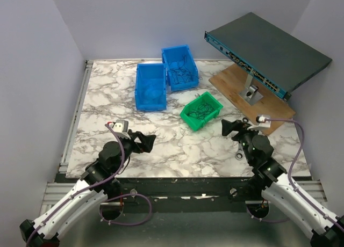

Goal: Untangle the cables

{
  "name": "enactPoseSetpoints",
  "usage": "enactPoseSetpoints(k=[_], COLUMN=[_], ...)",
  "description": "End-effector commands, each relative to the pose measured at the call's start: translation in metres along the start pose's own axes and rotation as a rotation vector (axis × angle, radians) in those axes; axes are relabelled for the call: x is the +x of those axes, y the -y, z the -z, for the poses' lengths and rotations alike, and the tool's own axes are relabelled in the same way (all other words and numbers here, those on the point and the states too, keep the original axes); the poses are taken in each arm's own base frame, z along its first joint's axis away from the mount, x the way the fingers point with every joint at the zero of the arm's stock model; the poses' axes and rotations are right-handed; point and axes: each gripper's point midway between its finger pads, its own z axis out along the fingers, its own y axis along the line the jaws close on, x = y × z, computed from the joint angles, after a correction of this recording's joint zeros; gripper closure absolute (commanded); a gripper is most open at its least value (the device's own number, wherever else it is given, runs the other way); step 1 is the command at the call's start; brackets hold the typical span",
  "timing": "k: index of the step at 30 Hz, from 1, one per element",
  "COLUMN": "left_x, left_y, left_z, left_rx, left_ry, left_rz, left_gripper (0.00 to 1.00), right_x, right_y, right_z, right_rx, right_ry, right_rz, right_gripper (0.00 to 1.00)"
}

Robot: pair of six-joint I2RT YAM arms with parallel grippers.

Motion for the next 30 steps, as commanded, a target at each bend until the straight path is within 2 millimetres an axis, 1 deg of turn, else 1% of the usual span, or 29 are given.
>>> enactPoseSetpoints(k=[1,2,3,5,6,7,8,9,10,11,12,13,14,15,17,18,20,22,23,24,25,26,27,28,29,30], left_x=[-0.011,-0.012,-0.012,-0.009,-0.006,-0.011,-0.014,-0.021,-0.029,-0.035,-0.044,-0.054,-0.06,-0.066,-0.077,-0.081,-0.094,-0.1,-0.102,-0.1,-0.1,-0.098,-0.102,-0.096,-0.1,-0.105], left_y=[-0.009,-0.011,-0.012,-0.017,-0.023,-0.029,-0.038,-0.051,-0.056,-0.056,-0.055,-0.061,-0.068,-0.076,-0.092,-0.104,-0.119,-0.134,-0.138,-0.149,-0.154,-0.161,-0.166,-0.17,-0.175,-0.178], left_z=[-0.002,-0.001,-0.001,-0.002,-0.004,-0.005,-0.006,-0.006,-0.006,-0.008,-0.009,-0.009,-0.01,-0.013,-0.018,-0.02,-0.019,-0.017,-0.019,-0.023,-0.03,-0.039,-0.046,-0.057,-0.06,-0.061], left_rx=[-0.019,-0.025,-0.022,-0.015,-0.033,-0.062,-0.102,-0.184,-0.214,-0.214,-0.218,-0.267,-0.319,-0.367,-0.432,-0.466,-0.5,-0.501,-0.474,-0.484,-0.476,-0.484,-0.494,-0.499,-0.512,-0.525], left_ry=[0.1,0.112,0.122,0.138,0.154,0.189,0.219,0.255,0.297,0.32,0.341,0.352,0.349,0.342,0.356,0.347,0.397,0.466,0.489,0.475,0.456,0.432,0.411,0.318,0.311,0.328], left_rz=[-0.029,-0.045,-0.061,-0.115,-0.138,-0.159,-0.179,-0.155,-0.15,-0.187,-0.225,-0.24,-0.268,-0.303,-0.343,-0.345,-0.343,-0.335,-0.346,-0.352,-0.361,-0.356,-0.372,-0.363,-0.384,-0.398], left_gripper=[0.01,0.01,0.01,0.02,0.01,0.01,0.02,0.01,0.01,0.01,0.01,0.01,0.02,0.01,0.02,0.02,0.01,0.01,0.02,0.03,0.05,0.06,0.09,0.12,0.16,0.17], right_x=[-0.023,-0.021,-0.02,-0.016,-0.016,-0.018,-0.018,-0.02,-0.019,-0.023,-0.022,-0.027,-0.026,-0.028,-0.02,-0.02,-0.023,-0.024,-0.024,-0.019,-0.019,-0.01,-0.008,-0.001,-0.001,-0.001], right_y=[0.049,0.056,0.058,0.056,0.054,0.053,0.055,0.058,0.065,0.072,0.087,0.097,0.106,0.109,0.112,0.111,0.114,0.113,0.114,0.118,0.125,0.133,0.137,0.143,0.141,0.141], right_z=[0.012,0.015,0.016,0.016,0.014,0.012,0.009,0.007,0.004,0.003,0.003,0.002,-0.002,-0.008,-0.023,-0.028,-0.036,-0.046,-0.053,-0.06,-0.065,-0.071,-0.074,-0.074,-0.073,-0.076], right_rx=[0.236,0.266,0.271,0.251,0.237,0.227,0.236,0.25,0.291,0.33,0.41,0.458,0.471,0.451,0.408,0.392,0.41,0.39,0.366,0.353,0.36,0.373,0.38,0.393,0.377,0.362], right_ry=[0.191,0.182,0.174,0.147,0.15,0.164,0.177,0.206,0.222,0.265,0.287,0.324,0.321,0.316,0.26,0.259,0.266,0.274,0.271,0.253,0.26,0.239,0.248,0.245,0.273,0.283], right_rz=[-0.084,-0.065,-0.043,0.007,0.031,0.052,0.082,0.107,0.121,0.112,0.103,0.08,0.108,0.148,0.206,0.232,0.26,0.268,0.268,0.261,0.232,0.216,0.21,0.218,0.219,0.259], right_gripper=[0.0,0.0,0.0,0.0,0.0,0.0,0.03,0.06,0.06,0.05,0.01,0.0,0.0,0.0,0.0,0.0,0.0,0.0,0.01,0.03,0.04,0.06,0.07,0.08,0.08,0.09])
